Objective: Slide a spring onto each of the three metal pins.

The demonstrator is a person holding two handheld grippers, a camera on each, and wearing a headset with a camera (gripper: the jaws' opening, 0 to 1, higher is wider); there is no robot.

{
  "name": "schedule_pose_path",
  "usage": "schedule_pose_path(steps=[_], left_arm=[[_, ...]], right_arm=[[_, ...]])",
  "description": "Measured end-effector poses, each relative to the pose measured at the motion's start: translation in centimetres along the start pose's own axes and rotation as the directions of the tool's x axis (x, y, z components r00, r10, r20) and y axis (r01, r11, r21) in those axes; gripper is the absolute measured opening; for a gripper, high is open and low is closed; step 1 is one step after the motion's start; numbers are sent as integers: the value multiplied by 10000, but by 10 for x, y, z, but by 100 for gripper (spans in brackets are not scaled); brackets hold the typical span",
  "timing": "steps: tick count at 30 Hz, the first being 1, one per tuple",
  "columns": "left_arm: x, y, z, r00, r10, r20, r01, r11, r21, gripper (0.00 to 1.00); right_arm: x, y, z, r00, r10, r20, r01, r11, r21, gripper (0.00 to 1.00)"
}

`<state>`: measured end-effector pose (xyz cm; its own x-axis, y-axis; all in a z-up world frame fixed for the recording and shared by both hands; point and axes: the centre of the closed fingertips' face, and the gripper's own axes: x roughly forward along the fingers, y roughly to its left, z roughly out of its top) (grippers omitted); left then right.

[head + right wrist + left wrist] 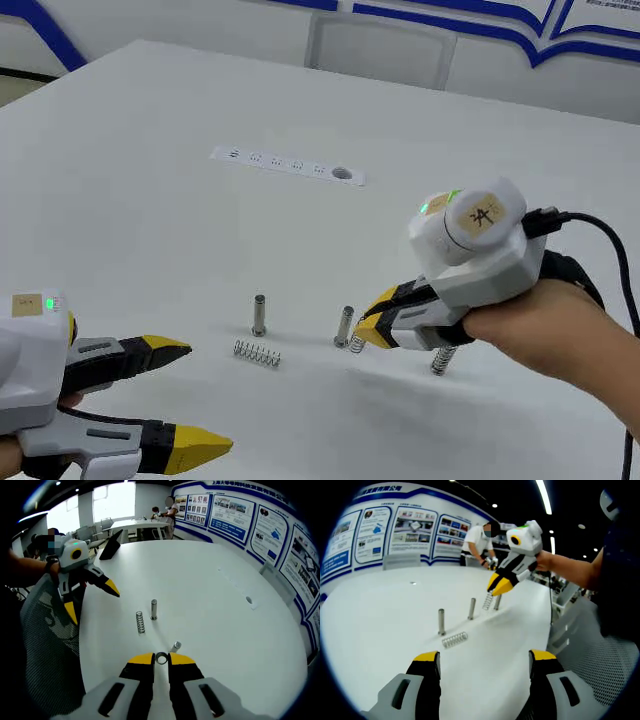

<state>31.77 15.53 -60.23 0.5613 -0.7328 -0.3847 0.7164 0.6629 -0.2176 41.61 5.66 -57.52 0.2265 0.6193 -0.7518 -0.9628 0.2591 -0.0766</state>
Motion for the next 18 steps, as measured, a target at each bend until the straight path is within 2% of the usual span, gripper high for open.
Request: schedule_pose_path(steps=[9, 18], left_arm=[[-1, 1, 0, 10000, 38, 26, -38, 10000, -35, 73], [-1, 2, 1, 9999, 82, 66, -81, 9999, -83, 73]], right_arm=[[-7, -14, 22, 9990, -245, 371, 250, 9996, -125, 12], [4, -24, 23, 9992, -282, 286, 284, 9996, -50, 12]])
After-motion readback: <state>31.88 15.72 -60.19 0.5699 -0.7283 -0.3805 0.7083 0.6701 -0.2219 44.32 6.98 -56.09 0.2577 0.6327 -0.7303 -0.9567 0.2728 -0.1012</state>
